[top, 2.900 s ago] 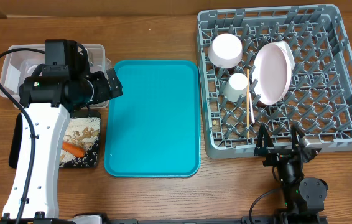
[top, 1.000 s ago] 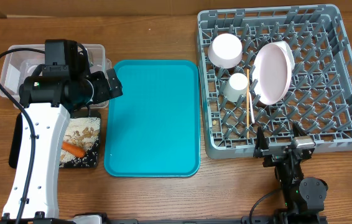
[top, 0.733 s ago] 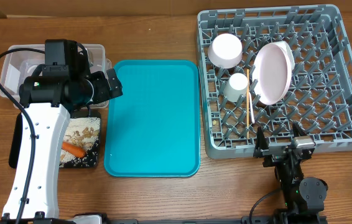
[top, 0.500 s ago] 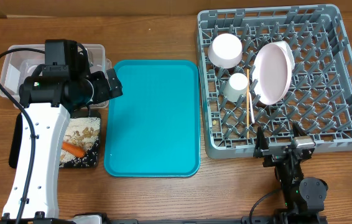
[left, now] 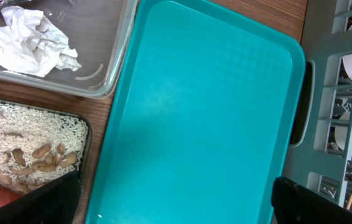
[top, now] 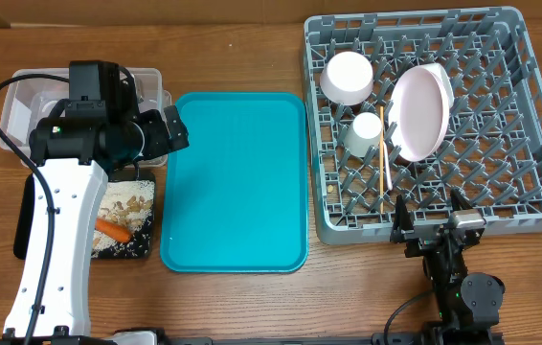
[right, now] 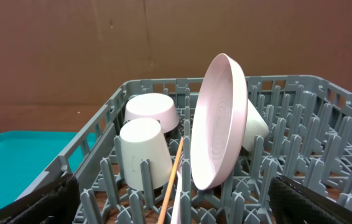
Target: Sort waste into correct bins and load items into the dishwasher
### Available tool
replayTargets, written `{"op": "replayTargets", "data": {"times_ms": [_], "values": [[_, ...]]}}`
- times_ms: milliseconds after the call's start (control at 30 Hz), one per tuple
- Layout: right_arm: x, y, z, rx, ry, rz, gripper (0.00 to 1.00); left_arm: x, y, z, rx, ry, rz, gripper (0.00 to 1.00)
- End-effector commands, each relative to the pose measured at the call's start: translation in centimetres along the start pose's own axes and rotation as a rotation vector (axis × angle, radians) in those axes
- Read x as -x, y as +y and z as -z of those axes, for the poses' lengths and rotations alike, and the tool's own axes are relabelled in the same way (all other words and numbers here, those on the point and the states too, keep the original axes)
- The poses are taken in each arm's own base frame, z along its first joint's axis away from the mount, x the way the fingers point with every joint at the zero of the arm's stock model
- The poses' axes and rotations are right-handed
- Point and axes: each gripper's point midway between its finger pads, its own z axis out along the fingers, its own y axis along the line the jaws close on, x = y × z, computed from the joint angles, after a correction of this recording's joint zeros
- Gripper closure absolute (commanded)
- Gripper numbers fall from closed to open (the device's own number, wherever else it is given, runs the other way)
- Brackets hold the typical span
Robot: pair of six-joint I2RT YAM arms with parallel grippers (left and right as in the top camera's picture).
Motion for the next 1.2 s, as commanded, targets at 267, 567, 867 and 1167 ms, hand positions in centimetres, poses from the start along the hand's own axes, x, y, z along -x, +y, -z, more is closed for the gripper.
{"op": "replayTargets", "data": {"times_ms": [267,567,867,1167], "values": [[-0.1,-0.1,0.0,-0.003,-0.006,0.002,0.0,0.7,-0.5,2.1,-0.011,-0.065,-0.022,0.0],[-0.1,-0.1,0.0,-0.003,-0.006,0.001,0.0,0.5,-1.8,9.0,-0.074,-0.251,-0.058,0.0],[-0.1,-0.1,0.0,-0.003,-0.006,0.001,0.0,-2.0,-2.6,18.1,-0.148,-0.503,-0.103,0.0],[-0.1,-0.1,0.0,-0.003,-0.006,0.002,0.0,-7.0,-1.8,24.5,-0.188,-0.674,-0.127,0.0]]}}
